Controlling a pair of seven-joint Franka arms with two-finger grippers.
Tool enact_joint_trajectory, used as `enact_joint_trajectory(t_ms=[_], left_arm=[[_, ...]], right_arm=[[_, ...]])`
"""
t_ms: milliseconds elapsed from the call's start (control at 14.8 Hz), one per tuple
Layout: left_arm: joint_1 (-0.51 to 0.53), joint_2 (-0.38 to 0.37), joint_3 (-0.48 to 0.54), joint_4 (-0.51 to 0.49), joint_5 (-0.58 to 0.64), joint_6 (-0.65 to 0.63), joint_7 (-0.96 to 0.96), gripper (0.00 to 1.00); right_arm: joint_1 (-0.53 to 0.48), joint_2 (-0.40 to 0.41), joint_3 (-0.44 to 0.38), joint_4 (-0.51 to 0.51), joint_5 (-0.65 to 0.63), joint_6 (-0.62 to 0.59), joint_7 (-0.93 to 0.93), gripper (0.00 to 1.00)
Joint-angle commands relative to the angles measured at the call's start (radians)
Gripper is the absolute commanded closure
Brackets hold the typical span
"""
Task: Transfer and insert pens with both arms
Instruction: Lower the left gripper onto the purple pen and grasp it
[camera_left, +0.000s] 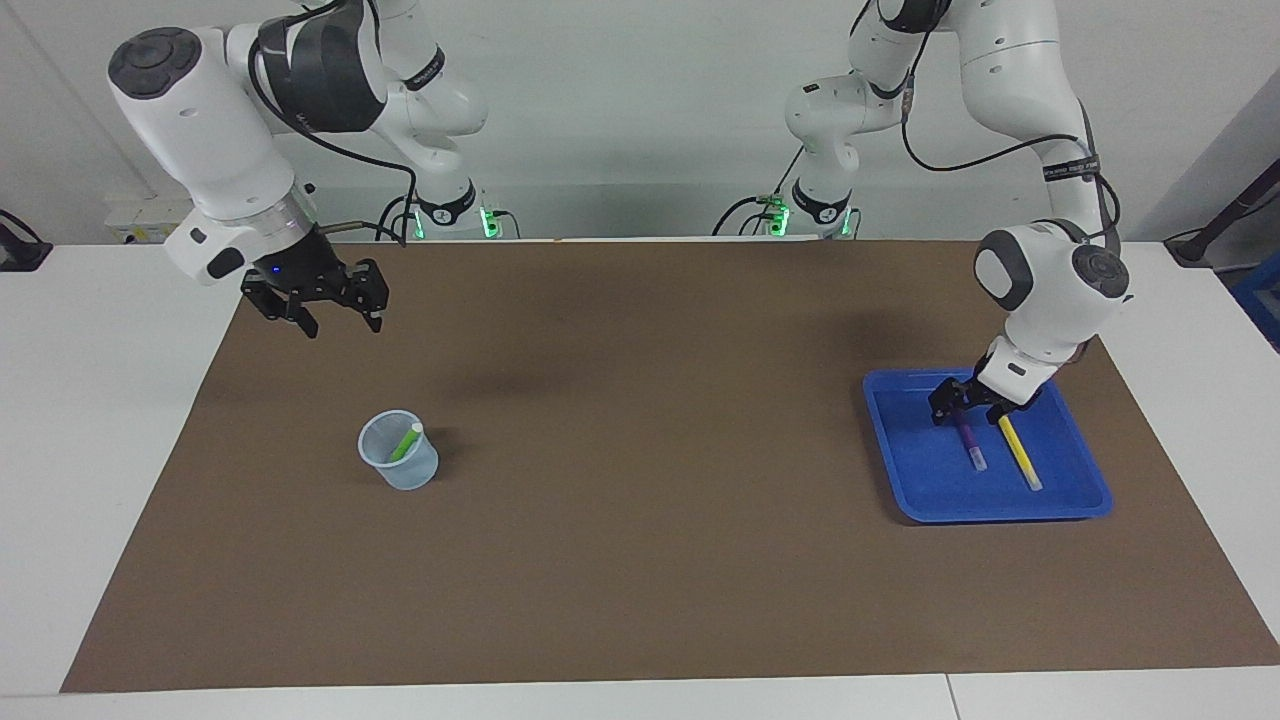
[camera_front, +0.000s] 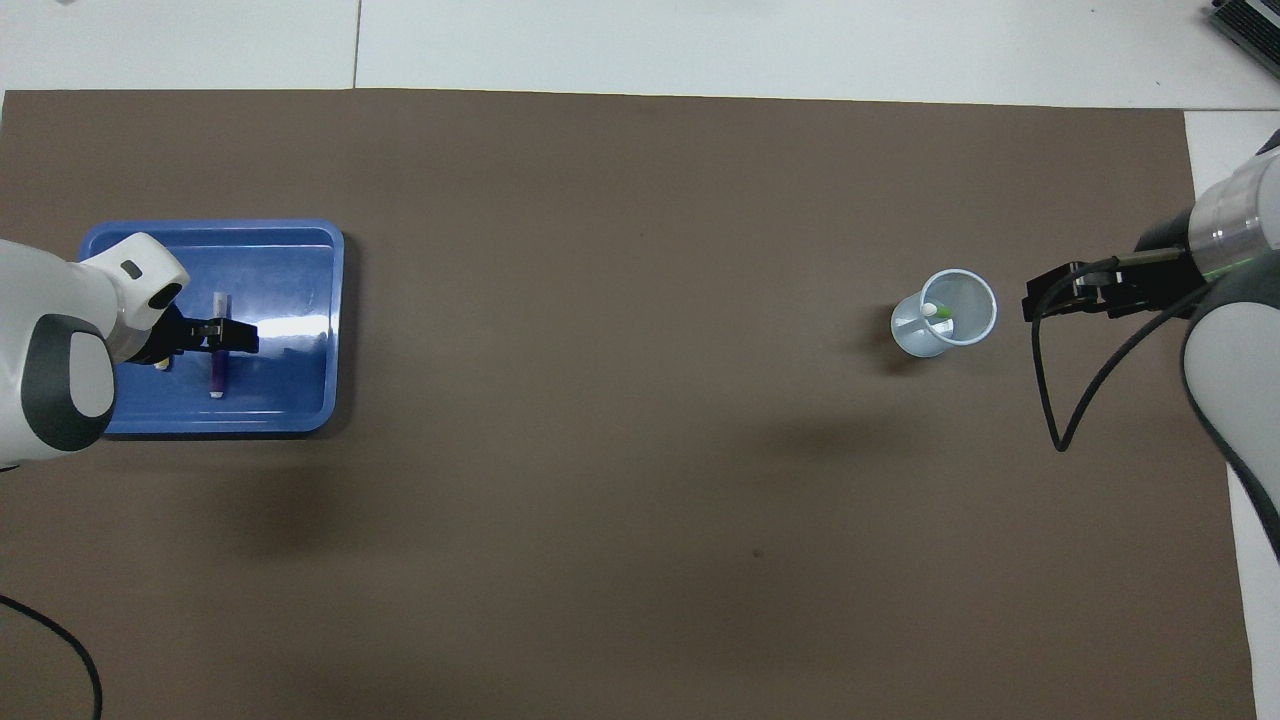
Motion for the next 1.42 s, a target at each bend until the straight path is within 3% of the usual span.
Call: enact_joint_trajectory(t_ms=[0,472,742,1012,1349], left_arm=[[0.012,-0.007,-0.007,-0.048,0.027,0.049,0.013,0.01],[0.012,-0.005,-0.007,-0.074,0.063,0.078,0.019,0.16],[0.012,-0.005,-0.007,-0.074,0.063,0.077,0.018,0.38],[0.011,-0.005,-0.007,-0.074,0.063,0.077,0.016,0.46],[0.006,-0.005,-0.007,-0.066,0.063,0.064,0.016,0.82]], right_arm=[[-0.007,-0.02,0.006,-0.021,-0.014,-0.005,0.009,0.18],[-0.009,-0.023,0.006,-0.022,-0.014,-0.006,0.009,0.18],[-0.009,-0.023,0.006,-0.022,-0.014,-0.009,0.008,0.18],[-0.015,-0.023,0.006,-0.022,-0.014,-0.008,0.004,0.18],[-0.015,-0.023,0.006,-0.022,-0.014,-0.009,-0.002,0.18]])
